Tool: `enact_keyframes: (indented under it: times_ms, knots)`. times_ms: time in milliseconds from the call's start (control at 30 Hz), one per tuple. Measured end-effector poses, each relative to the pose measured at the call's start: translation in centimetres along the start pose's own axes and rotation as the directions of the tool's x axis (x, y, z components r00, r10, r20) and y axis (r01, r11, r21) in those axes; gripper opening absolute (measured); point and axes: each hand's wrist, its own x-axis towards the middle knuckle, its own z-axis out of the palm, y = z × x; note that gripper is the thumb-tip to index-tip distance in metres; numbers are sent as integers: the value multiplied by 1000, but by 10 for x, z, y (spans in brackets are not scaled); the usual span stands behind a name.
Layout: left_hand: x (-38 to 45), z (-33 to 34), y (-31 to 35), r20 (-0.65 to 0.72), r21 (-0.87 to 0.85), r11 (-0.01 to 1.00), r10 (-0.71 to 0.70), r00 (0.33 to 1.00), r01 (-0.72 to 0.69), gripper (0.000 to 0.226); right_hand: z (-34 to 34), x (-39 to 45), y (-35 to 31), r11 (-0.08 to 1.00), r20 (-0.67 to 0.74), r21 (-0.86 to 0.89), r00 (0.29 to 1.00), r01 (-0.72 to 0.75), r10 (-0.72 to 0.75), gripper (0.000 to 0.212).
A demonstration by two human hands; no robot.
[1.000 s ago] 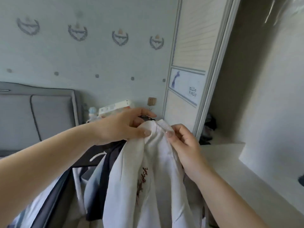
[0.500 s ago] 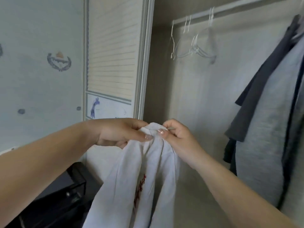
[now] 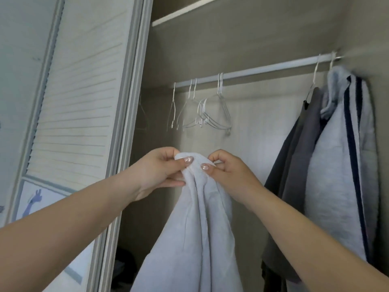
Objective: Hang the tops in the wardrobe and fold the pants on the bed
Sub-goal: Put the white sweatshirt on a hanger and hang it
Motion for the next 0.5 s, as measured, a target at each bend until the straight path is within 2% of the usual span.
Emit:
enact_keyframes:
  times_ms: [67,133,267,367,500]
  knots:
    - [28,6,-2,-59,-6,998,55,997,-56,18,-18,31,9,999,63,-40,998,8,-5,20]
    - [54,6,-6,-111,-16,993,115,987,-118,16,-38,64,12,1000,65,-3,998,1,0,19]
    - [101,-4,-7,-151,30,983,184,971,-181,17,-71,132,11,999,-132,25,991,39,-36,12]
    - [130,-11,-7,-154,52,980,198,968,-192,15,-80,176,16,994,-239,-102,969,43,-67,13]
    - [159,-19,-6,-141,74,973,225,964,-217,15,-77,220,19,934,-298,-357,949,-10,-104,49]
